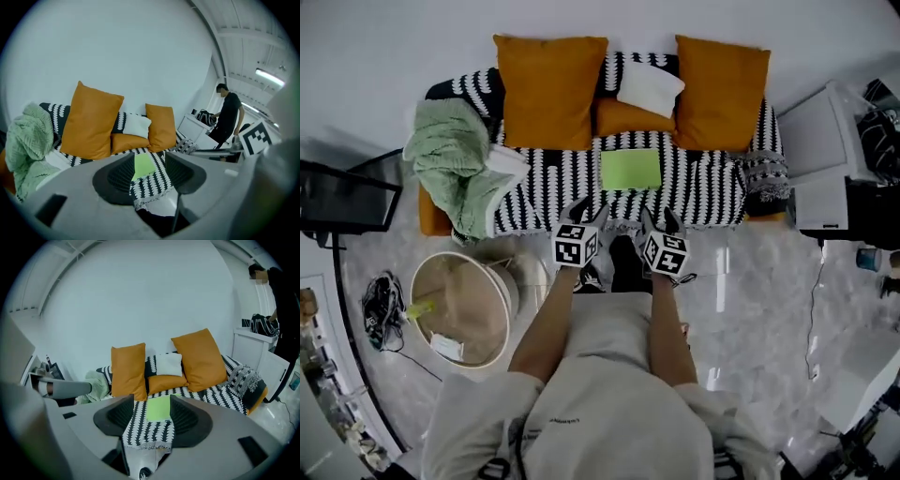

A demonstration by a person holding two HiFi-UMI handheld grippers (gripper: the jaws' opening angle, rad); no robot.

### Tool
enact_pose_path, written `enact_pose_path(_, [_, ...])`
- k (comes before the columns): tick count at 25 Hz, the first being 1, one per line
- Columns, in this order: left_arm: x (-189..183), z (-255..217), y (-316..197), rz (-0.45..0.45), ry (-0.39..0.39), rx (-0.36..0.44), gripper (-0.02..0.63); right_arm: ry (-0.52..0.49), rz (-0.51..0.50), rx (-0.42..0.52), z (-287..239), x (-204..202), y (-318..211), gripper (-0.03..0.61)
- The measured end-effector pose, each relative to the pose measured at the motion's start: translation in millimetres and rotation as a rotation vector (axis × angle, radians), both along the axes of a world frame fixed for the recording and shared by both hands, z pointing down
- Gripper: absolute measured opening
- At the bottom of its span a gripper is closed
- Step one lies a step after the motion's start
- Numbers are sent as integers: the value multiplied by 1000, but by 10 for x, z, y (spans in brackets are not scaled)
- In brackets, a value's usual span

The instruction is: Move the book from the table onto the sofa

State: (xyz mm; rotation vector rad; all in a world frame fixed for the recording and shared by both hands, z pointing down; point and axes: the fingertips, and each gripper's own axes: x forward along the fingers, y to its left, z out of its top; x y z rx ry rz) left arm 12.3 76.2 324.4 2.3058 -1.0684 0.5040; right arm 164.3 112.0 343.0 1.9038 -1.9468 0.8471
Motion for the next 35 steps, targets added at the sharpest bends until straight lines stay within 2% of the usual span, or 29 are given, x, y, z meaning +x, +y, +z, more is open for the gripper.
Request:
enact_pose_path(4, [2, -40, 275, 68, -21, 18, 210, 38, -43, 33, -142, -207, 104, 221])
enact_pose_path(12, [-174, -270, 302, 34, -5, 66, 179, 82, -59, 56, -250, -300, 326, 214])
enact_pose_path(26, [-142, -319, 416, 51, 3, 95, 32, 99, 12, 76, -311, -192, 483, 59])
enact_pose_path(31, [-93, -299, 491, 75, 3, 89, 11, 77, 13, 78, -310, -188, 542, 13])
enact_pose_path(35, [-82, -307, 534, 84, 11, 89, 9, 66, 5, 87, -342, -211, 569, 7])
